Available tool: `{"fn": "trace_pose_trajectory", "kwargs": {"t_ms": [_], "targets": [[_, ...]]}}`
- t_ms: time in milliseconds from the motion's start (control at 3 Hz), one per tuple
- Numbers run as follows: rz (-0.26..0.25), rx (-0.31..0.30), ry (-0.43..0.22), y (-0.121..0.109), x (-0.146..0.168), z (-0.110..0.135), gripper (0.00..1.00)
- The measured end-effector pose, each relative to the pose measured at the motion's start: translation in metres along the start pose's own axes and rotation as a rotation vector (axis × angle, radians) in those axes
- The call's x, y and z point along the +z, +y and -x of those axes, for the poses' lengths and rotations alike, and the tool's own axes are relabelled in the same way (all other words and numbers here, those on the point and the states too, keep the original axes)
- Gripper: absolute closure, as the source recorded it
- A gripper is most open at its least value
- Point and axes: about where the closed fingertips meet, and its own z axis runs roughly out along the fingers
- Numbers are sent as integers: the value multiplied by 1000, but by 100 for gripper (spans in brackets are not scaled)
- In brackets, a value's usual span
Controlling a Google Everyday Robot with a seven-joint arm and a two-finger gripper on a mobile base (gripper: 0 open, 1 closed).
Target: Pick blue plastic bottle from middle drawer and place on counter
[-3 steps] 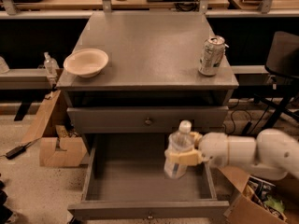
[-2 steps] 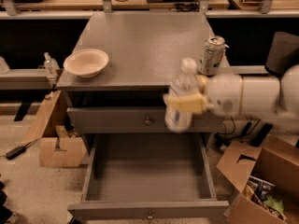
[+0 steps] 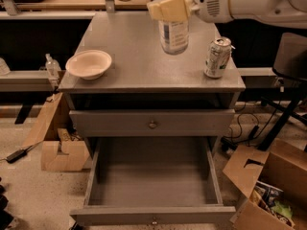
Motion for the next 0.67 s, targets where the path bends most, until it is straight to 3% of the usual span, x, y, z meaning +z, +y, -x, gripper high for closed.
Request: {"fn": "trace_pose_trajectory", "kwargs": {"t_ms": [333,667], "targets": [[-101,-11,48,-32,39,16,100],[-62,-1,64,-13,73,23,100]]}}
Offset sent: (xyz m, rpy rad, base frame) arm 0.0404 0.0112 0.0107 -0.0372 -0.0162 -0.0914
